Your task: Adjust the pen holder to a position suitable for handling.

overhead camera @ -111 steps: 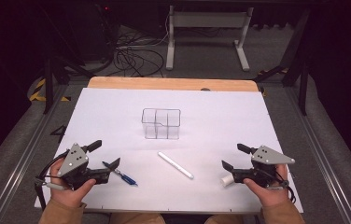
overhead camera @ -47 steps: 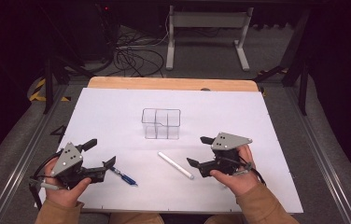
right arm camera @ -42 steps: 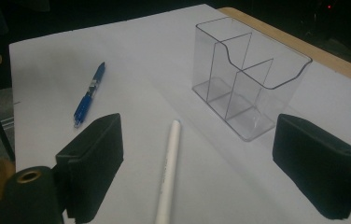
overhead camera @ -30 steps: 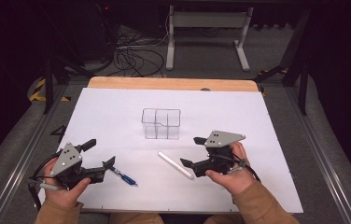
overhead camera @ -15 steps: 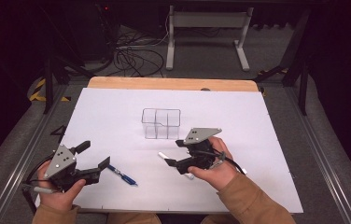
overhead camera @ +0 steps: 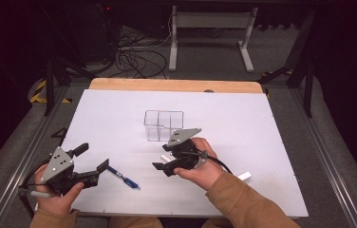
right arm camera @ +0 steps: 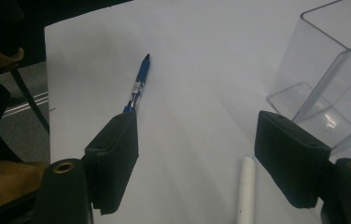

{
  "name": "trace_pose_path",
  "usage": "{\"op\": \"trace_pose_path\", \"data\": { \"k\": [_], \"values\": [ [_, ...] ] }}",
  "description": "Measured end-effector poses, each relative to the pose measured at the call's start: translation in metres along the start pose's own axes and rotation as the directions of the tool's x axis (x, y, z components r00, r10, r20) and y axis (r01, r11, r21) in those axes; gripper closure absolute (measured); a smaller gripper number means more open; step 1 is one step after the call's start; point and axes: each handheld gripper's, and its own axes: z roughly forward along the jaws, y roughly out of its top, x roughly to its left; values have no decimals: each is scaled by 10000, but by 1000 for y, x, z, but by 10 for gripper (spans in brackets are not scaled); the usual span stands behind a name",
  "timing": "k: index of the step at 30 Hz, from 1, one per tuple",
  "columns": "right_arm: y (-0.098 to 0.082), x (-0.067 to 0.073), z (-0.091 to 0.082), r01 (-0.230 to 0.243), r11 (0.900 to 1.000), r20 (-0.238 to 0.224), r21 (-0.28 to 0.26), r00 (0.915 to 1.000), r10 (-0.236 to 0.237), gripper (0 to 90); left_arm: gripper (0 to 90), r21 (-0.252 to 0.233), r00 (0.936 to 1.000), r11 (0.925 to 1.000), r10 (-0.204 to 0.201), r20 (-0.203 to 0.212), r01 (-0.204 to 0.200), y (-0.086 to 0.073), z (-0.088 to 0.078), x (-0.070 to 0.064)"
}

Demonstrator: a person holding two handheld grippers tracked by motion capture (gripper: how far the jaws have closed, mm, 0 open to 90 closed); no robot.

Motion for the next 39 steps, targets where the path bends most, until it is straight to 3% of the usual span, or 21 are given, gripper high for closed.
{"op": "trace_pose_path", "data": {
  "k": [10,13,20,28,32,39],
  "values": [
    [5,2,18,61,9997,-149,231,9999,-58,315,147,5,10000,10000,-40,-1,40,-1,0,2],
    [8,5,28,425,9988,-249,256,9988,-418,347,146,6,10000,10000,-74,-28,74,-1,1,3],
    [14,12,44,698,9969,-758,359,9949,-669,384,146,16,10000,10000,-84,-16,84,-2,1,3],
    [19,16,55,684,9966,-940,456,9935,-638,386,146,-38,10000,10000,-73,-31,73,-1,-1,5],
    [19,17,57,434,9973,-982,600,9945,-373,388,146,-64,9999,9999,-106,-41,106,-2,-1,5],
    [20,20,61,-550,9928,-1448,1064,9870,702,472,146,-16,9999,10000,-75,-71,75,-2,-1,4]
  ]
}}
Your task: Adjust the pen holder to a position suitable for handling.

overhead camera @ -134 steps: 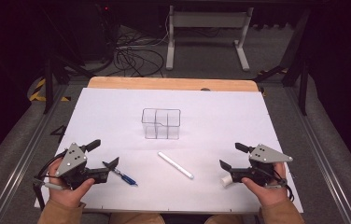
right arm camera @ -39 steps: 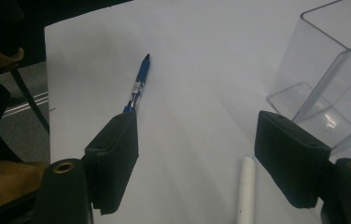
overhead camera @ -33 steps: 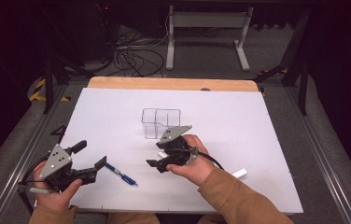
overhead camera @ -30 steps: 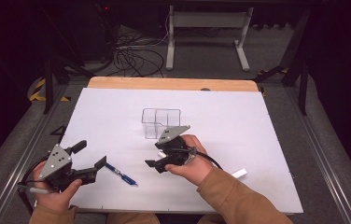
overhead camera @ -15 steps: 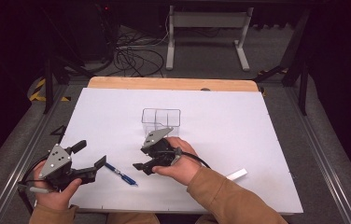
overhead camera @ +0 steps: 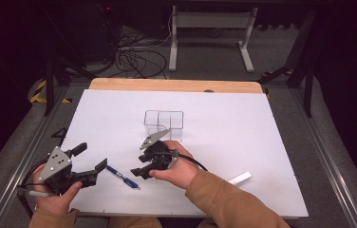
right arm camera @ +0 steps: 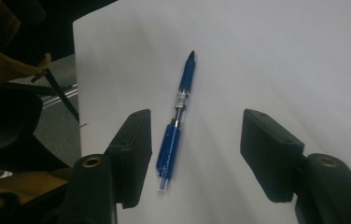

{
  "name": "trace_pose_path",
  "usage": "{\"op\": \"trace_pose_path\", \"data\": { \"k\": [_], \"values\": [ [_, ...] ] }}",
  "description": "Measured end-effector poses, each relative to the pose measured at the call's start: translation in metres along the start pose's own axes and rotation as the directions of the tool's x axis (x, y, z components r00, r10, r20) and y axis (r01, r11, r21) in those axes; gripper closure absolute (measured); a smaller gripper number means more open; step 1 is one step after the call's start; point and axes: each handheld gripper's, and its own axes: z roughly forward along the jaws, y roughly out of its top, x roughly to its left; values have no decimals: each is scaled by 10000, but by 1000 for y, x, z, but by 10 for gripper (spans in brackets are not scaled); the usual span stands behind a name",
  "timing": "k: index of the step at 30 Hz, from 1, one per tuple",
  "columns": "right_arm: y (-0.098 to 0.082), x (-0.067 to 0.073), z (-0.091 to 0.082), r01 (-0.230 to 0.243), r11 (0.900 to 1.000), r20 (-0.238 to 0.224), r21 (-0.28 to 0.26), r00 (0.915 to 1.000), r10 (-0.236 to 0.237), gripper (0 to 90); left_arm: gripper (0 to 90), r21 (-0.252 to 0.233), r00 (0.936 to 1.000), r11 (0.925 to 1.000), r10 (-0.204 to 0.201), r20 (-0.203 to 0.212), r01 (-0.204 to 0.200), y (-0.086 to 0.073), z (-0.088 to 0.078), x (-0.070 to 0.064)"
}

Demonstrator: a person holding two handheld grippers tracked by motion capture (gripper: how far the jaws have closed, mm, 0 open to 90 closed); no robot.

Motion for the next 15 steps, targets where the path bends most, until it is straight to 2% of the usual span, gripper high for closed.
{"op": "trace_pose_path", "data": {
  "k": [11,15],
  "values": [
    [7,4,16,-73,9984,-162,559,9998,82,528,146,97,9999,9999,-99,-63,100,0,0,2],
    [9,7,25,-60,9980,-218,634,9997,74,548,149,368,9992,9990,-253,-325,265,-1,1,3]
  ]
}}
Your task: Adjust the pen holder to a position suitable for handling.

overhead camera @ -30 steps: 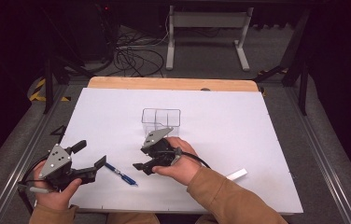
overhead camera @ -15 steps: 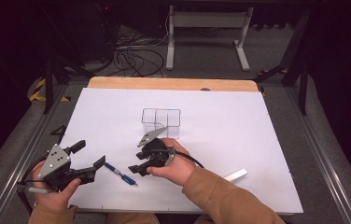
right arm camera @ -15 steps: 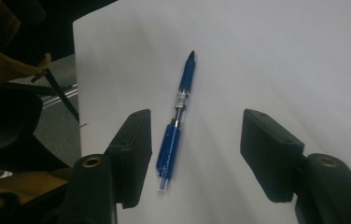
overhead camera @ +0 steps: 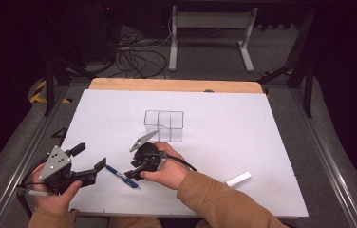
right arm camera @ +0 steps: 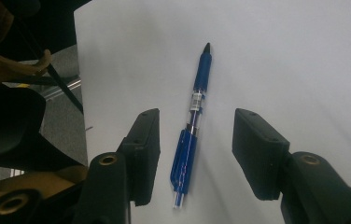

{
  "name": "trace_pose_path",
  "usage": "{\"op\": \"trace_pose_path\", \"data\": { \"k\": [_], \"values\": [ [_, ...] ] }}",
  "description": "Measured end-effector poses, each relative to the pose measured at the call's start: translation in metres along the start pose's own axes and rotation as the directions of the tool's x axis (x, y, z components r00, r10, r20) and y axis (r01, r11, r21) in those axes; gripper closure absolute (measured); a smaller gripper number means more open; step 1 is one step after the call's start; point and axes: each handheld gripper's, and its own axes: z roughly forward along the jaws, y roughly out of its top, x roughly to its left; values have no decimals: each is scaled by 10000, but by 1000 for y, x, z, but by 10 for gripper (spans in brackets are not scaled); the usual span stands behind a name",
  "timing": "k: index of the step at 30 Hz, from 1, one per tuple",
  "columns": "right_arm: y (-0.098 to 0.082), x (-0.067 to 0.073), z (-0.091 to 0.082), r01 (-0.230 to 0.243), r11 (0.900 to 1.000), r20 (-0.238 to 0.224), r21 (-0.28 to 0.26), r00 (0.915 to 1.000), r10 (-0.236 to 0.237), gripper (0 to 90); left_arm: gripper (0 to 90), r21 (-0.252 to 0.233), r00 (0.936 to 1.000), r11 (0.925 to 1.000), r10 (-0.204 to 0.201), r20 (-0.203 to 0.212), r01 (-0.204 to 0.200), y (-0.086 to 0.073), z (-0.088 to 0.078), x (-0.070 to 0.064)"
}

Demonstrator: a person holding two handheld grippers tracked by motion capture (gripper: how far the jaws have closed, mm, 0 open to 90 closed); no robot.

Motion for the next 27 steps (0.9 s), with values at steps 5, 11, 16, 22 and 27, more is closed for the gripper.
{"op": "trace_pose_path", "data": {
  "k": [5,11,16,22,27],
  "values": [
    [1,3,11,4,10000,57,67,10000,-4,595,149,74,9999,9999,-142,-34,142,-1,1,3],
    [2,5,23,41,9998,152,201,9999,-44,625,149,78,9999,9999,-133,-15,134,-1,1,3],
    [3,5,32,3,9996,233,277,9997,-9,644,149,76,9999,9998,-157,-5,157,-1,1,2],
    [3,4,43,57,9992,438,402,9990,-74,665,148,88,9999,9998,-158,-19,158,-2,2,3],
    [2,1,48,-12,9993,592,386,9982,-11,676,148,133,9999,9998,-159,11,158,-2,2,3]
  ]
}}
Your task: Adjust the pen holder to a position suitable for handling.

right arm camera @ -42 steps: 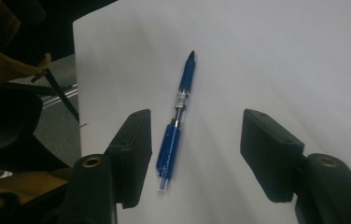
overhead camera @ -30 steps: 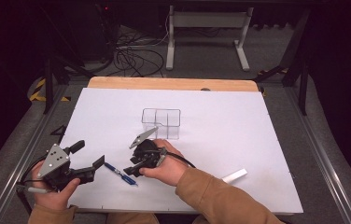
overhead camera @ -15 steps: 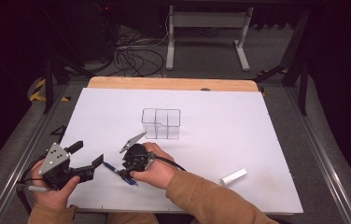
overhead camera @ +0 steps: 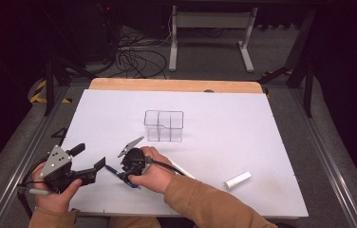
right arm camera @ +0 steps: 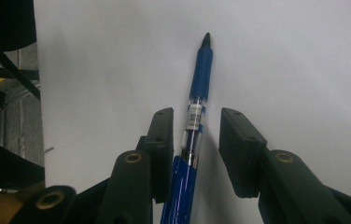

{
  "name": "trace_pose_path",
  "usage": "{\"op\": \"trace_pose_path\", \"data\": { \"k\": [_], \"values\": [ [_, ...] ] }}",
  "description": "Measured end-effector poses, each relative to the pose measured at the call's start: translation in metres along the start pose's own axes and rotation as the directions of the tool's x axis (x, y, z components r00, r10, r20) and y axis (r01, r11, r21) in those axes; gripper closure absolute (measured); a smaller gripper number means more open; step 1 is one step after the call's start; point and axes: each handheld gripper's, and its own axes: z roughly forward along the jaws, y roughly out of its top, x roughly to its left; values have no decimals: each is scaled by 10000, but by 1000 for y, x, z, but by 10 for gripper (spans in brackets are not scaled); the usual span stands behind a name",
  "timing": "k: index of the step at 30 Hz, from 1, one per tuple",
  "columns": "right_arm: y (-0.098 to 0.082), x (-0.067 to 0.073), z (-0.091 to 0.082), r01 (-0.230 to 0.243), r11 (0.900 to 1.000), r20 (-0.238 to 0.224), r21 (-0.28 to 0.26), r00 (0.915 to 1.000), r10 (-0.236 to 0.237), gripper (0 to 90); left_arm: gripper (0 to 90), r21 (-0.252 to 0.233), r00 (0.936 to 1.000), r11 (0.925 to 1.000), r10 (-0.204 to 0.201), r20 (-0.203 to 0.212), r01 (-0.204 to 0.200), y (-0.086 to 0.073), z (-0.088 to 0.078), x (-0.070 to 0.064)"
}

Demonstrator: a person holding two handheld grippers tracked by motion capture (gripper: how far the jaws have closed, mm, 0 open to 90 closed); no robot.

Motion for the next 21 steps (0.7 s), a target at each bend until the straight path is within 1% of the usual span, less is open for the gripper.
{"op": "trace_pose_path", "data": {
  "k": [6,7,15,17,18,20,21],
  "values": [
    [-1,2,6,-118,9999,71,101,9999,118,695,148,-20,10000,10000,4,-2,-4,0,1,0],
    [-2,3,8,-26,9998,222,173,9997,22,702,148,-17,10000,10000,22,14,-22,0,1,0],
    [-2,5,10,-57,9997,583,253,9983,42,758,148,-1,10000,10000,22,41,-22,0,2,0],
    [-2,6,10,-48,9996,613,260,9981,32,766,148,2,10000,10000,25,44,-25,0,2,0],
    [-2,7,11,-18,9997,777,261,9970,-2,799,147,6,10000,10000,43,43,-43,0,2,0],
    [-2,8,11,5,9997,841,253,9965,-26,803,147,3,10000,10000,45,40,-45,0,2,0],
    [-3,9,11,-58,9997,929,252,9957,34,805,147,1,10000,10000,48,40,-48,0,2,0]
  ]
}}
